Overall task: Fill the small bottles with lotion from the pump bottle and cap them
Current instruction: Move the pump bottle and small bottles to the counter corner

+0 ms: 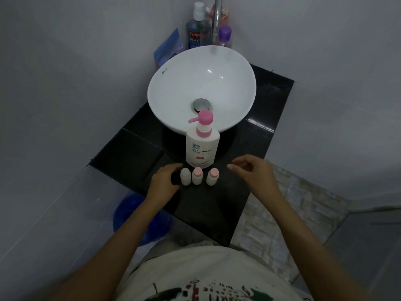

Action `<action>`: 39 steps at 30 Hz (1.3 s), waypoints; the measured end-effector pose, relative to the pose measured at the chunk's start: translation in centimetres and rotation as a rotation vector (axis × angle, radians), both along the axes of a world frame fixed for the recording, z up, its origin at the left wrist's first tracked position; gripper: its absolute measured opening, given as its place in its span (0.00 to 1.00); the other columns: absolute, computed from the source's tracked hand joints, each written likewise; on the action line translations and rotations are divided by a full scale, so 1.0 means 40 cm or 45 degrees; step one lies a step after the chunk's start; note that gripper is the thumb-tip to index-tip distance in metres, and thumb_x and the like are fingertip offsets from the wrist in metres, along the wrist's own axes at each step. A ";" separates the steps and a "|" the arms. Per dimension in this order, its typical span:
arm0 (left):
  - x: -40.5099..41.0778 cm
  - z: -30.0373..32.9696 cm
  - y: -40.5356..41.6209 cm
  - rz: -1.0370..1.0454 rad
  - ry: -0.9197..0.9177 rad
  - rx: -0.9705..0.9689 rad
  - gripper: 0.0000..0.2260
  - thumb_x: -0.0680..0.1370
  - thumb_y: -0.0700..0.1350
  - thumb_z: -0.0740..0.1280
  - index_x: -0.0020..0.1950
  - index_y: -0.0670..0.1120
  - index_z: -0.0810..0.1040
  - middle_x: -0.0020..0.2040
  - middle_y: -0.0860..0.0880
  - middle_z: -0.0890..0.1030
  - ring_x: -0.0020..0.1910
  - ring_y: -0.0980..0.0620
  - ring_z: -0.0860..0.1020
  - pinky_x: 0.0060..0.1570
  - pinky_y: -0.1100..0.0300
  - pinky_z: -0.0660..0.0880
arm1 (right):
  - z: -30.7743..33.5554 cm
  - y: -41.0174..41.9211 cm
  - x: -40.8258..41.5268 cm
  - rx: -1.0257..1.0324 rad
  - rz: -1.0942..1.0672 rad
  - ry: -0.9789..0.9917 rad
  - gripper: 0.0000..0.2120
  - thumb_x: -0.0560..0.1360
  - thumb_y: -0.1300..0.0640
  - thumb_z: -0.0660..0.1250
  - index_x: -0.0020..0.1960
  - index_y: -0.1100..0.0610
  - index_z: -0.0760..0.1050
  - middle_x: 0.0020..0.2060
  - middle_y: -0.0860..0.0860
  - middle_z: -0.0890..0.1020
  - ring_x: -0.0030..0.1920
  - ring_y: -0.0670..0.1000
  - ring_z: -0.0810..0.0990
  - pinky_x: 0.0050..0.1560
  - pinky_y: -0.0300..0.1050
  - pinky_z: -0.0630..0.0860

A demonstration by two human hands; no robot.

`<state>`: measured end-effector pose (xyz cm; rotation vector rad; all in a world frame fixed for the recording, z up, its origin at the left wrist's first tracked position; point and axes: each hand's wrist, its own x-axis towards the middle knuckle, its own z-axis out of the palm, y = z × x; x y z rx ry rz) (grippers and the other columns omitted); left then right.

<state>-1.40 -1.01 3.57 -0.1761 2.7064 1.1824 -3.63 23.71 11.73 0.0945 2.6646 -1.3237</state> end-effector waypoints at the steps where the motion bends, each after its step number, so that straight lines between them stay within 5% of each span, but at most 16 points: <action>1: -0.005 0.005 -0.012 0.037 0.005 0.022 0.27 0.69 0.29 0.69 0.67 0.46 0.73 0.66 0.45 0.74 0.66 0.49 0.71 0.67 0.52 0.68 | -0.004 0.000 -0.016 0.031 0.016 0.017 0.12 0.70 0.50 0.72 0.51 0.53 0.79 0.42 0.46 0.81 0.42 0.42 0.79 0.42 0.33 0.73; 9: -0.106 0.109 -0.020 0.081 0.140 0.332 0.25 0.67 0.38 0.76 0.63 0.47 0.76 0.60 0.50 0.79 0.58 0.55 0.76 0.59 0.61 0.72 | -0.043 -0.052 -0.133 0.039 0.259 -0.036 0.22 0.67 0.57 0.75 0.59 0.55 0.75 0.51 0.49 0.78 0.45 0.48 0.79 0.46 0.40 0.75; 30: -0.124 0.111 -0.010 0.118 0.233 0.235 0.15 0.68 0.39 0.76 0.53 0.45 0.81 0.51 0.48 0.82 0.48 0.52 0.81 0.50 0.52 0.80 | -0.066 -0.125 -0.165 -0.042 0.449 0.042 0.11 0.71 0.61 0.70 0.53 0.58 0.78 0.44 0.53 0.83 0.42 0.53 0.81 0.43 0.52 0.80; 39: -0.053 0.180 -0.132 0.377 0.409 0.191 0.16 0.66 0.42 0.78 0.52 0.49 0.82 0.45 0.51 0.83 0.40 0.57 0.81 0.42 0.65 0.78 | 0.020 -0.263 -0.228 -0.078 0.768 0.117 0.09 0.70 0.63 0.71 0.50 0.57 0.78 0.42 0.53 0.84 0.40 0.53 0.82 0.41 0.49 0.81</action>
